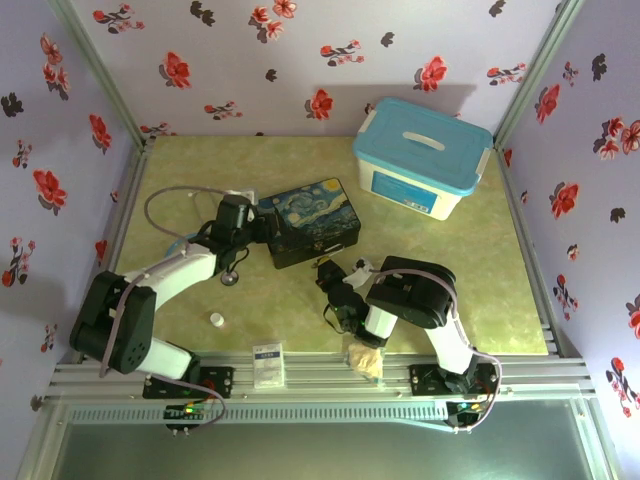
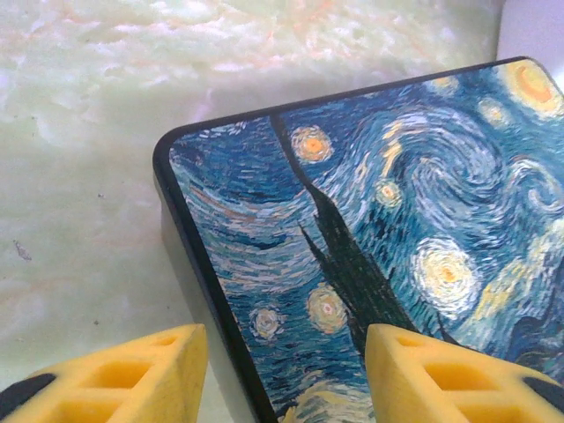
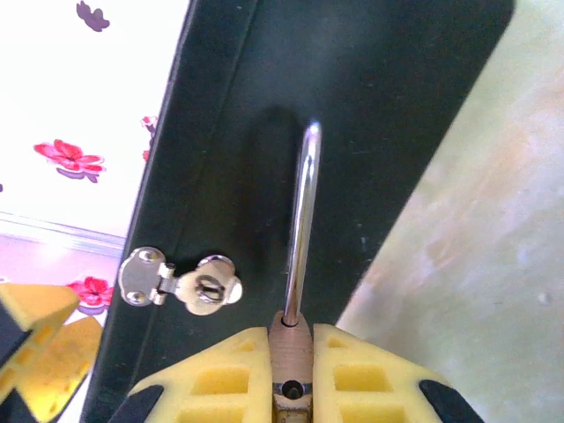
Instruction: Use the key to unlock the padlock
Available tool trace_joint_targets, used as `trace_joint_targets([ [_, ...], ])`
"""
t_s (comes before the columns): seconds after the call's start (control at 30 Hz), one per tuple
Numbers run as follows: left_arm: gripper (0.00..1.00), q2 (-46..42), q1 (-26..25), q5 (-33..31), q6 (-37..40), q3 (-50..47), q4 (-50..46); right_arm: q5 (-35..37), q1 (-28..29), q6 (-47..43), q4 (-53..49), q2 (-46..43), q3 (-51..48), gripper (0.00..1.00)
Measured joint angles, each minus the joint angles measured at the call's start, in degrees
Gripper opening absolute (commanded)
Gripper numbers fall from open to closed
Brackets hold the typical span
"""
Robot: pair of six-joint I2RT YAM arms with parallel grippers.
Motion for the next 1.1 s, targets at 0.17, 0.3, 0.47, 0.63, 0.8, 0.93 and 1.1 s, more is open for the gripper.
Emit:
trace_joint_targets([
  [0.17,0.54,-0.5,0.3,0.7,-0.8,-0.3,0.0,-0.3,-0.2,-0.6,-0.2,-0.2,0.0,0.00],
  [0.3,0.59,-3.8,0.5,0.9,-1.2,-0.7,-2.1,-4.0,-1.2,-2.0,-3.2,-4.6,-3.6,0.00],
  [0.47,0.60,-8.5,0.6,1.9,-1.7,-0.9,-3.1,-13.4,-5.4,-1.1,-13.1,-14.9,-10.9,0.00],
  [0.63,0.60,-10.2,0.6,3.5,-3.0,-2.0,-3.6,-23.9,-9.7,-0.8,-22.4,-22.7,-14.1,0.00],
  [0.8,0.60,-10.4,0.6,4.1,-3.0,-2.5,-5.0,-31.7,-13.2,-2.2,-37.4,-31.1,-13.0,0.00],
  [0.93,0.60,-10.8,0.6,4.7,-3.2,-3.0,-5.3,-39.5,-18.4,-5.2,-48.8,-35.9,-10.8,0.00],
  [1.1,0.60,-11.9,0.6,5.7,-3.7,-4.0,-5.3,-49.8,-25.5,-10.1,-58.1,-38.5,-8.5,0.00],
])
